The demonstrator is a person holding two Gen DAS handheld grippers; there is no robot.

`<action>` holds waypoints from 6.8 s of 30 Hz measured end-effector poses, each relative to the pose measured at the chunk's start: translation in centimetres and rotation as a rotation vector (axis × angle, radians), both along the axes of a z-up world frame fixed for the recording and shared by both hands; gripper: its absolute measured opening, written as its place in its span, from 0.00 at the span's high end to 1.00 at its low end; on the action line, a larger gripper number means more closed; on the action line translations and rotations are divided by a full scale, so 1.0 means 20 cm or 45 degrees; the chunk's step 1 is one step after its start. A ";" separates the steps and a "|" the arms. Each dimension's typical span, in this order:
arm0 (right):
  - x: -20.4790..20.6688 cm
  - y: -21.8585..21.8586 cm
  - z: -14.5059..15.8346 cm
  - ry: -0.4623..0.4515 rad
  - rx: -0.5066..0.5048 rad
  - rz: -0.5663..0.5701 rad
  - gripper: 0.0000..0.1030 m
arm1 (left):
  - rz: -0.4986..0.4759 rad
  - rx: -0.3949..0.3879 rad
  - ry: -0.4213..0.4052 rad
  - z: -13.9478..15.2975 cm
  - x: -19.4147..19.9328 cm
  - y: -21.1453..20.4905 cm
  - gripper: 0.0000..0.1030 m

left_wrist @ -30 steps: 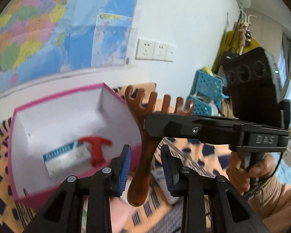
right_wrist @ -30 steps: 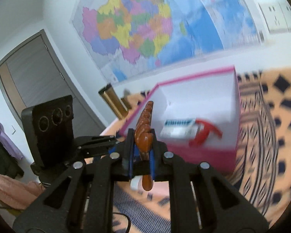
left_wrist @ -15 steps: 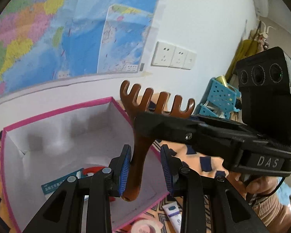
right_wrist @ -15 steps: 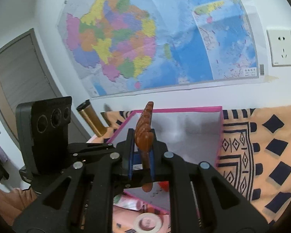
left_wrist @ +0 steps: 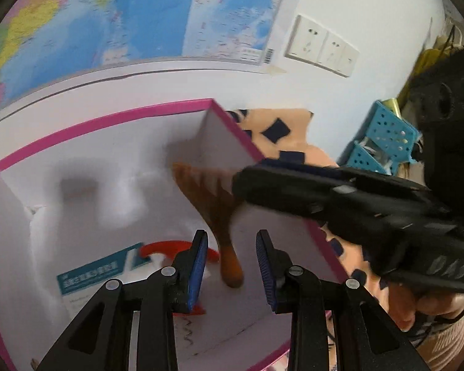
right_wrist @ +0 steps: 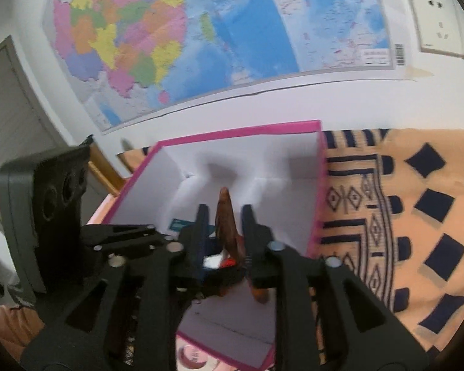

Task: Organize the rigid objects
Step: 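Carry the back scratcher into the magenta box and open the right gripper, then move the right gripper to the white tube with purple cap and grasp it, then carry the white tube into the magenta box and open the right gripper, then move the right gripper to the white tape roll and grasp its rim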

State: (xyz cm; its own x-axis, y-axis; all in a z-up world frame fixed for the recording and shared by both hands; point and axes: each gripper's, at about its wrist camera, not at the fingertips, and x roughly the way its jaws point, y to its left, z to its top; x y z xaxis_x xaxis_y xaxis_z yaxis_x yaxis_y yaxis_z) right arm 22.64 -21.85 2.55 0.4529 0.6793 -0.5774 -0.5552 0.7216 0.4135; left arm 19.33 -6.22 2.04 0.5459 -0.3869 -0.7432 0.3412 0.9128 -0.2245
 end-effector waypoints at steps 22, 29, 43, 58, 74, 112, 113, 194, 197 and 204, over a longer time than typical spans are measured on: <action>-0.67 -0.38 -0.25 0.097 0.204 -0.008 0.51 | -0.070 -0.017 -0.208 -0.05 -0.77 0.15 0.54; -0.75 -0.39 -0.49 0.260 0.128 -0.085 0.51 | -0.179 -0.025 -0.096 -0.20 -0.86 0.02 0.54; -0.77 -0.30 -0.58 0.273 0.004 -0.146 0.51 | -0.235 0.005 0.005 -0.36 -0.82 -0.13 0.54; -0.77 -0.28 -0.59 0.226 -0.094 -0.206 0.72 | -0.257 -0.028 0.062 -0.43 -0.80 -0.13 0.54; -0.77 -0.32 -0.58 0.312 0.057 -0.121 0.76 | -0.347 -0.112 0.134 -0.44 -0.75 -0.21 0.54; -0.66 -0.28 -0.12 0.010 0.294 -0.029 0.80 | -0.320 -0.123 -0.223 0.04 -0.67 -0.16 0.64; -0.65 -0.28 -0.10 -0.002 0.297 -0.029 0.80 | -0.317 -0.124 -0.233 0.07 -0.65 -0.16 0.64; -0.63 -0.02 -0.55 0.210 -0.045 0.019 0.53 | -0.008 -0.036 -0.017 -0.30 -0.73 0.10 0.57; -0.62 -0.02 -0.55 0.199 -0.061 0.013 0.59 | -0.019 -0.031 -0.013 -0.30 -0.73 0.09 0.59; -0.63 0.00 -0.55 0.156 -0.128 0.015 0.78 | -0.041 -0.020 -0.003 -0.31 -0.71 0.05 0.63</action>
